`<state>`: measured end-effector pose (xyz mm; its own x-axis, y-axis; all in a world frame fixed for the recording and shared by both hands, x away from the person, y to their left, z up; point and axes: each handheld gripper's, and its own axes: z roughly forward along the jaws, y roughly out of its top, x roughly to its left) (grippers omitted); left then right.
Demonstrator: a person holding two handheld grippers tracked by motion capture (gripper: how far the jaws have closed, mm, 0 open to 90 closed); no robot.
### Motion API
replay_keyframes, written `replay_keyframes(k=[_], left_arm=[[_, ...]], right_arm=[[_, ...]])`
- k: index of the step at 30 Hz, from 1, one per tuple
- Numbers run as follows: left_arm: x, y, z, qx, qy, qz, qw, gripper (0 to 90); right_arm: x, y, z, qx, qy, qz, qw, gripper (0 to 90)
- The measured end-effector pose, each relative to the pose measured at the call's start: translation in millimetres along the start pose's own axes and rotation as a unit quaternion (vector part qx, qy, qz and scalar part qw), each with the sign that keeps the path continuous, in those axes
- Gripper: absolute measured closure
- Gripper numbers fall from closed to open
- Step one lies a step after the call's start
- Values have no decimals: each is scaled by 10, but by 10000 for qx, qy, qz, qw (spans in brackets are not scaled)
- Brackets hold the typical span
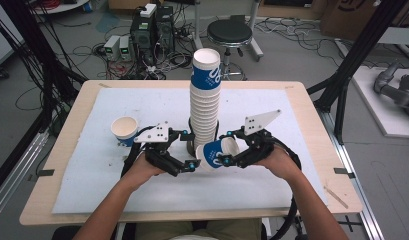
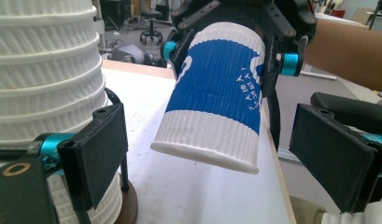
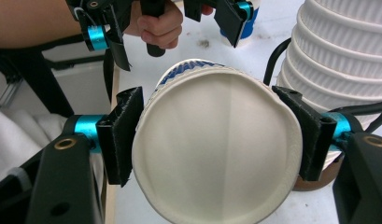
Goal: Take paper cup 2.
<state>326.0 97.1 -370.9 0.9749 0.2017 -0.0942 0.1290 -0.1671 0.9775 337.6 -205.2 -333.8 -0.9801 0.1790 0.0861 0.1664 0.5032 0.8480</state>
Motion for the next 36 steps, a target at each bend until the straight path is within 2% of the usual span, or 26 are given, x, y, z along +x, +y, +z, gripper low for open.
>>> replay_keyframes(k=[1, 3, 8, 9, 11, 16, 17, 19, 21, 30, 31, 36], left_arm=[[-1, 1, -1, -15, -4, 4, 10000, 115], [-3, -1, -6, -44, -32, -7, 10000, 115], [-4, -6, -3, -119, -63, -34, 9999, 115], [-7, -11, 4, -112, -94, -39, 9999, 115], [-14, -16, 17, -117, -120, -30, 9999, 115], [-30, -26, 45, -145, -207, -15, 9997, 115], [-37, -34, 55, -140, -245, -13, 9996, 115], [-42, -38, 61, -151, -255, -30, 9996, 115], [-48, -46, 78, -175, -273, -31, 9995, 115], [-51, -57, 102, -108, -296, -22, 9995, 136], [-53, -58, 99, -88, -293, 25, 9995, 169], [-49, -62, 101, -14, -305, 50, 9995, 189]], right_arm=[[0, 0, 0, 0, 0, 0, 10000, 297], [20, -60, -8, -285, 10, 72, 9996, 297], [46, -121, -15, -551, 5, 124, 9984, 297], [53, -145, -14, -699, 15, 133, 9975, 297], [63, -157, -4, -794, 31, 190, 9967, 296], [73, -152, 19, -932, 92, 160, 9955, 296], [78, -147, 29, -1051, 112, 149, 9943, 296], [79, -147, 32, -1101, 136, 185, 9937, 296], [76, -144, 52, -1242, 271, 210, 9917, 296], [68, -132, 104, -1357, 448, 266, 9894, 295], [72, -133, 102, -1338, 457, 311, 9895, 295], [57, -135, 108, -1277, 494, 291, 9902, 297]])
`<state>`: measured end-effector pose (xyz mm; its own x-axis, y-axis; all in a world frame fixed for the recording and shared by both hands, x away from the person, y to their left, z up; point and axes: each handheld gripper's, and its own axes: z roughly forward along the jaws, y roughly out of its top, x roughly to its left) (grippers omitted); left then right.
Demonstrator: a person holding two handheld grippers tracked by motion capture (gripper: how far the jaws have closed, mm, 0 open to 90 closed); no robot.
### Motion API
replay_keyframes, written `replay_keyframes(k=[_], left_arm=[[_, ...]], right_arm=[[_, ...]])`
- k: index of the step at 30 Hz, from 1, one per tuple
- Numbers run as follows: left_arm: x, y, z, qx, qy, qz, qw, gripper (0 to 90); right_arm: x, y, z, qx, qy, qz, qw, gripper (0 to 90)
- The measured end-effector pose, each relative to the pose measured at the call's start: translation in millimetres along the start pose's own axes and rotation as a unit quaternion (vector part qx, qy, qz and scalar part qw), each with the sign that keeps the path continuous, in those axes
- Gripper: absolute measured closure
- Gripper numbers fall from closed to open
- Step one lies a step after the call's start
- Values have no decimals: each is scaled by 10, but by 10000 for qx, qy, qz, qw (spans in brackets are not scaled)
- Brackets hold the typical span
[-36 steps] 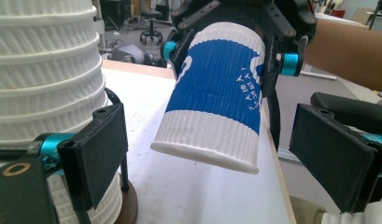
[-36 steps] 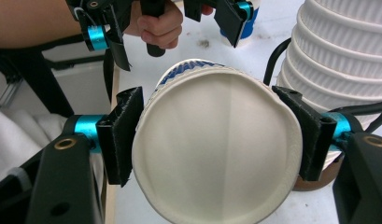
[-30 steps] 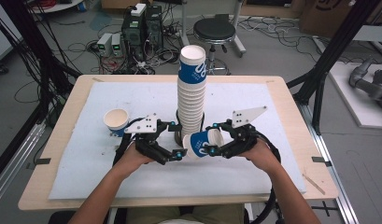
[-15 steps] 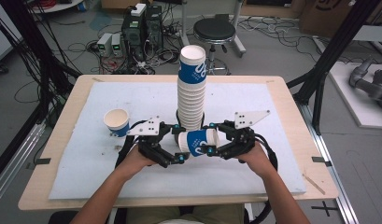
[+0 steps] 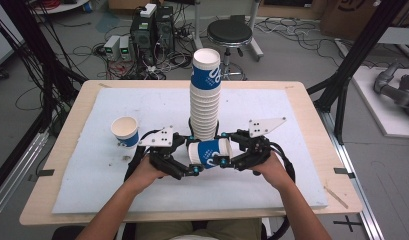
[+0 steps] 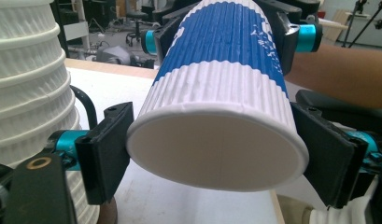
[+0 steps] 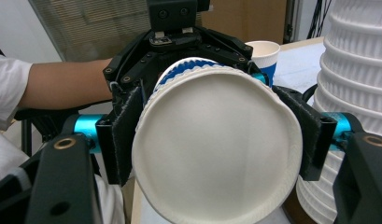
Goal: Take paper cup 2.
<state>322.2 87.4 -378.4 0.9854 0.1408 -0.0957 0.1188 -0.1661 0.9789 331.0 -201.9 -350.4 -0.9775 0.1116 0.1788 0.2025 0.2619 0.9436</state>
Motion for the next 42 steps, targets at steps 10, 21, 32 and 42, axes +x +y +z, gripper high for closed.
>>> replay_keyframes(k=[10, 21, 32, 42], left_arm=[[-13, 11, -9, 194, -59, 76, 9998, 235], [-7, 59, -75, 435, 32, 77, 9990, 238], [-15, 93, -82, 737, 113, 10, 9972, 237], [-25, 108, -74, 981, 147, 12, 9951, 237]], right_arm=[[11, 7, 5, 207, -139, -35, 9997, 203], [63, 219, -72, 649, -241, -193, 9974, 180], [107, 549, -6, 1555, -328, -803, 9840, 181], [51, 621, 255, 2414, -92, -989, 9653, 181]])
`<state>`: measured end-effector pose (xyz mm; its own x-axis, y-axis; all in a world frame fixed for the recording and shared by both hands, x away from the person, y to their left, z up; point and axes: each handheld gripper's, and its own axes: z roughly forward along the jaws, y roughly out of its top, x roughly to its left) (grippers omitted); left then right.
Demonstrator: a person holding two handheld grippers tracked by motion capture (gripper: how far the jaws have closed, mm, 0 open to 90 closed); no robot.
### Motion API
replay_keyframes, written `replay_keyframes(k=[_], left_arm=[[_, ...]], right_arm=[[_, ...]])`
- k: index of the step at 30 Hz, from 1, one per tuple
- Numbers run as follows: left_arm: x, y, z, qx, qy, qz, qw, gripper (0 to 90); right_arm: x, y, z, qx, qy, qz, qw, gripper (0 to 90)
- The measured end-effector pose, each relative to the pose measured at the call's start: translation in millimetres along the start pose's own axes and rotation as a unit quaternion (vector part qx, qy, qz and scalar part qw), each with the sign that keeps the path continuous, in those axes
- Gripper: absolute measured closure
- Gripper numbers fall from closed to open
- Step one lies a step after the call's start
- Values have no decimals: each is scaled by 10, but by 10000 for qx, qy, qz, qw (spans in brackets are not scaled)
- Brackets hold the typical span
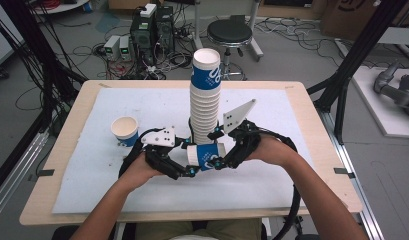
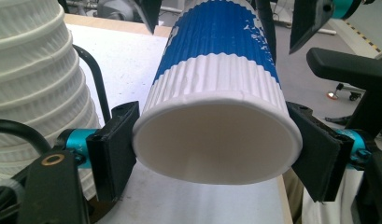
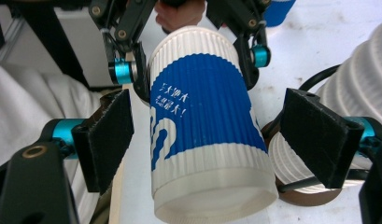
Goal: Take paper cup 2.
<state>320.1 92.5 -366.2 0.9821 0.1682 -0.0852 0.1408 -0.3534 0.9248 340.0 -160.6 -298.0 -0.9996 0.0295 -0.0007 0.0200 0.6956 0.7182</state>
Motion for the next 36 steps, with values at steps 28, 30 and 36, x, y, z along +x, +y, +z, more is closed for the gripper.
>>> replay_keyframes(k=[28, 30, 36], left_arm=[[-62, 27, 50, 274, -156, 227, 9992, 237], [-64, 26, 53, 293, -168, 235, 9992, 242], [-72, 26, 64, 343, -147, 279, 9989, 253]], right_arm=[[-12, -20, 229, 708, 563, -46, 9959, 279], [-9, -20, 235, 726, 551, -67, 9958, 284], [7, -23, 245, 839, 514, -117, 9951, 300]])
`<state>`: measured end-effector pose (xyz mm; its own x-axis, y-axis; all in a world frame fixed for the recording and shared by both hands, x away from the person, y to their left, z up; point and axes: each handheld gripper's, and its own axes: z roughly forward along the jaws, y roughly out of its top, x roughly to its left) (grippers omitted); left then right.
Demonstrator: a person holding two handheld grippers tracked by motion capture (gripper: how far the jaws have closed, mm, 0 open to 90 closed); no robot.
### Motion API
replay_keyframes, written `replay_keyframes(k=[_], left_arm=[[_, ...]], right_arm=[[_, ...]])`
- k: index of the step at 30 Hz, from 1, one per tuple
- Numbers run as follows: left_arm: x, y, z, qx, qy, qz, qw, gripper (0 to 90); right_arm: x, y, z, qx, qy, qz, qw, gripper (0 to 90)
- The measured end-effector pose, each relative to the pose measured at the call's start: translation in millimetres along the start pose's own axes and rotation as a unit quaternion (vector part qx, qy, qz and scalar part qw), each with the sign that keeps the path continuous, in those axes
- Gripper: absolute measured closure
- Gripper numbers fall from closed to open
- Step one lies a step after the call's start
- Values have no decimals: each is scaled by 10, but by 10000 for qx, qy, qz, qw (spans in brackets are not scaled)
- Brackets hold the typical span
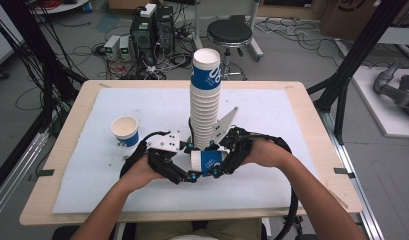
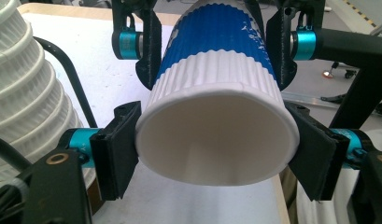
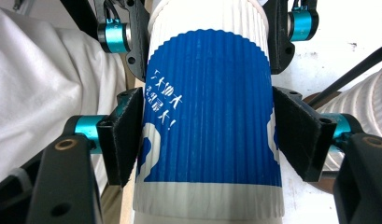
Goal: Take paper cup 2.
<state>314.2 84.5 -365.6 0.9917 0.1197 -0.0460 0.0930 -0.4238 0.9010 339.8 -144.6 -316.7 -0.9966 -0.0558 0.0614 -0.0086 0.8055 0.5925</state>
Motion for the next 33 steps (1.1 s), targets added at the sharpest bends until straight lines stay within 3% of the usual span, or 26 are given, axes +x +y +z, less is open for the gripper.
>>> replay_keyframes(k=[3, 6, 9, 11, 13, 15, 16, 17, 18, 19, 20, 22, 26, 27, 28, 29, 30, 31, 32, 33], left_arm=[[-2, 6, -8, -71, 70, 13, 9999, 233], [16, 1, -48, -378, 135, -134, 9991, 156], [28, -9, -76, -553, 124, -169, 9982, 152], [41, -11, -116, -836, 153, -210, 9962, 133], [46, -10, -131, -949, 127, -203, 9952, 132], [54, -8, -172, -1230, 101, -278, 9920, 132], [54, -8, -172, -1230, 101, -278, 9920, 132], [64, -11, -186, -1382, 68, -331, 9898, 131], [64, -11, -186, -1382, 68, -331, 9898, 131], [68, -14, -191, -1467, 68, -360, 9885, 128], [68, -14, -191, -1467, 68, -360, 9885, 122], [67, -16, -186, -1513, 52, -391, 9877, 115], [61, -15, -167, -1585, 2, -401, 9865, 114], [60, -15, -163, -1594, -4, -393, 9864, 114], [55, -15, -157, -1609, -19, -419, 9861, 114], [52, -14, -146, -1629, -37, -408, 9858, 114], [52, -14, -146, -1629, -37, -408, 9858, 114], [51, -13, -142, -1634, -60, -391, 9858, 114], [41, -11, -132, -1659, -47, -418, 9853, 114], [41, -10, -128, -1648, -56, -381, 9856, 113]], right_arm=[[7, 0, -8, -27, -66, -25, 10000, 298], [9, -20, -50, -148, -113, -7, 9998, 295], [20, -56, -88, -273, -184, 31, 9995, 295], [23, -94, -119, -478, -207, 61, 9986, 295], [25, -122, -133, -600, -234, 96, 9979, 295], [40, -223, -155, -795, -312, 181, 9962, 292], [47, -260, -158, -902, -339, 206, 9951, 290], [54, -299, -162, -1037, -349, 248, 9937, 289], [54, -299, -162, -1037, -349, 248, 9937, 289], [73, -373, -170, -1295, -450, 276, 9902, 287], [73, -373, -170, -1295, -450, 276, 9902, 287], [99, -482, -168, -1744, -497, 356, 9828, 286], [143, -596, -144, -2220, -542, 443, 9725, 287], [160, -614, -135, -2294, -569, 470, 9705, 287], [160, -614, -135, -2294, -569, 470, 9705, 287], [183, -640, -109, -2457, -605, 501, 9661, 286], [183, -640, -109, -2457, -605, 501, 9661, 286], [195, -662, -83, -2588, -600, 516, 9627, 287], [195, -662, -83, -2588, -600, 516, 9627, 287], [203, -669, -55, -2681, -582, 527, 9602, 286]])
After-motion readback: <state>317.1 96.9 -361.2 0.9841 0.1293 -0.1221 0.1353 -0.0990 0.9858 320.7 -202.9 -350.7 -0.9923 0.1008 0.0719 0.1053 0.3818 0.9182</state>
